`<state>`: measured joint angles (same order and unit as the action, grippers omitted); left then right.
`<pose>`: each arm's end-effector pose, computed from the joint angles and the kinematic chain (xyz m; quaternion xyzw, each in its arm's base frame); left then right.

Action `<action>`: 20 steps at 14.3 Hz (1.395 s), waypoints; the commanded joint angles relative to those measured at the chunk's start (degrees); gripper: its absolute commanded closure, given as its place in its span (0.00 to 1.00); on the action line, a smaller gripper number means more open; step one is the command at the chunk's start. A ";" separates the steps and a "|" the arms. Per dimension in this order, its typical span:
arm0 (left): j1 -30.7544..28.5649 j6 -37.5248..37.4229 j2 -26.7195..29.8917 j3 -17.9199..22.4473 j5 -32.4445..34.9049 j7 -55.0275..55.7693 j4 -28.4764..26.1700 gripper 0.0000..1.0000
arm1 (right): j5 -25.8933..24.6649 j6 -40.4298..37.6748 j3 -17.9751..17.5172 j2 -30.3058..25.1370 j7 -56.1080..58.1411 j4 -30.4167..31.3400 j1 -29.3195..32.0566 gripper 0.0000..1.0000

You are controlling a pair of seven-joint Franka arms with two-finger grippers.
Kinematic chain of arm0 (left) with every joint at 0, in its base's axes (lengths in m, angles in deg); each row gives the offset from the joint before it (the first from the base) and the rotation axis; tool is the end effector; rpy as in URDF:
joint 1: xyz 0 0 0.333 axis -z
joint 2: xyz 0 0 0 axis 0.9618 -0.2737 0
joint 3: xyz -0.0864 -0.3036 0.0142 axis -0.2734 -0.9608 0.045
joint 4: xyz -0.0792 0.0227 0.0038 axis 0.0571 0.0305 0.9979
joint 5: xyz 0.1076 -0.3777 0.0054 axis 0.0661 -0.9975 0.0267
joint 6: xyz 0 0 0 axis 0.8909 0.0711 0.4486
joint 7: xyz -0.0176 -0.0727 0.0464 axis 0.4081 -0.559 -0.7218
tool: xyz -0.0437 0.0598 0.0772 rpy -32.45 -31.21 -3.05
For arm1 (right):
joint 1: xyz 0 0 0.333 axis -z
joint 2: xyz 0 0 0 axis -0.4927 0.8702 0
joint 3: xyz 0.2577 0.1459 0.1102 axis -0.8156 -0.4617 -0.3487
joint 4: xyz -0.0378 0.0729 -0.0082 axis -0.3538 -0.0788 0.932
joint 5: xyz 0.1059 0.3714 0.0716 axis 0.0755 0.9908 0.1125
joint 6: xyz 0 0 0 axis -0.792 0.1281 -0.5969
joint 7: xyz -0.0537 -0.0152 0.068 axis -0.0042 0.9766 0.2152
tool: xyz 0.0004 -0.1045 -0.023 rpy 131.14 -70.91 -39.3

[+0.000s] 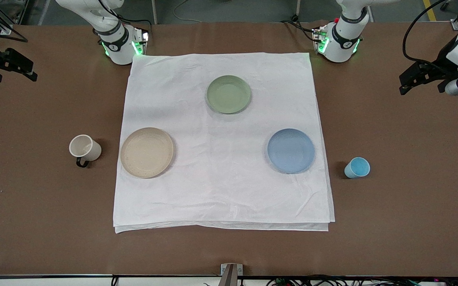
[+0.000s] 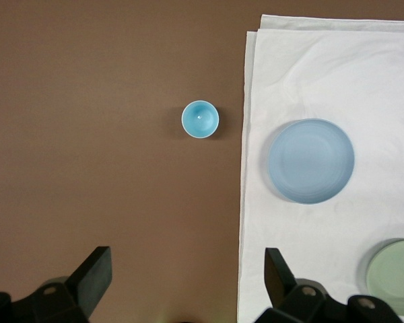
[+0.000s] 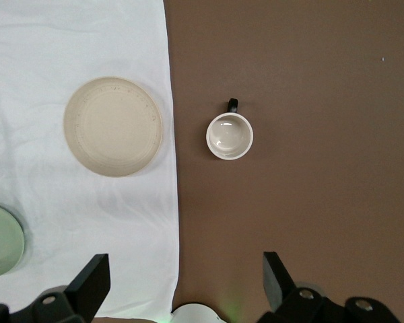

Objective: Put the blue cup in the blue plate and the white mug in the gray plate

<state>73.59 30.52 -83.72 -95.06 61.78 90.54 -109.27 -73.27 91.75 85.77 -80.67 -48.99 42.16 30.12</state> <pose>0.5235 -0.0652 0.6567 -0.9997 -0.0135 -0.0044 0.0198 0.4817 -0.0221 0.6491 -0.9996 -0.0079 0.0251 0.0052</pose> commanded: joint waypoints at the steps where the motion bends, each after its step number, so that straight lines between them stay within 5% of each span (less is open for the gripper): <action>1: -0.18 0.29 0.26 0.08 -0.86 -1.31 0.11 0.00 | -0.45 -0.58 -0.25 -0.96 0.13 0.22 0.19 0.00; 5: -0.36 0.65 -3.59 0.25 -0.34 -1.14 1.42 0.00 | -0.80 -0.67 -0.08 -0.35 0.57 -2.14 0.19 0.00; 8: -0.62 3.09 -10.27 0.60 -0.34 -1.05 2.48 0.00 | -1.16 2.48 0.53 6.65 0.40 -3.12 0.54 0.00; 14: -3.08 15.82 -22.49 0.69 0.28 -0.78 -0.75 0.00 | -1.95 21.98 2.38 28.02 0.57 -4.00 2.47 0.00; 20: -4.66 33.32 -32.86 0.69 0.28 -0.61 -7.62 0.01 | 4.47 43.33 2.56 36.30 0.31 8.54 3.53 0.00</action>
<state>69.34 59.94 -114.93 -94.37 61.81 90.52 -115.14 -70.68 130.18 88.60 -43.66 -48.75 45.45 33.15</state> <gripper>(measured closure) 0.000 0.000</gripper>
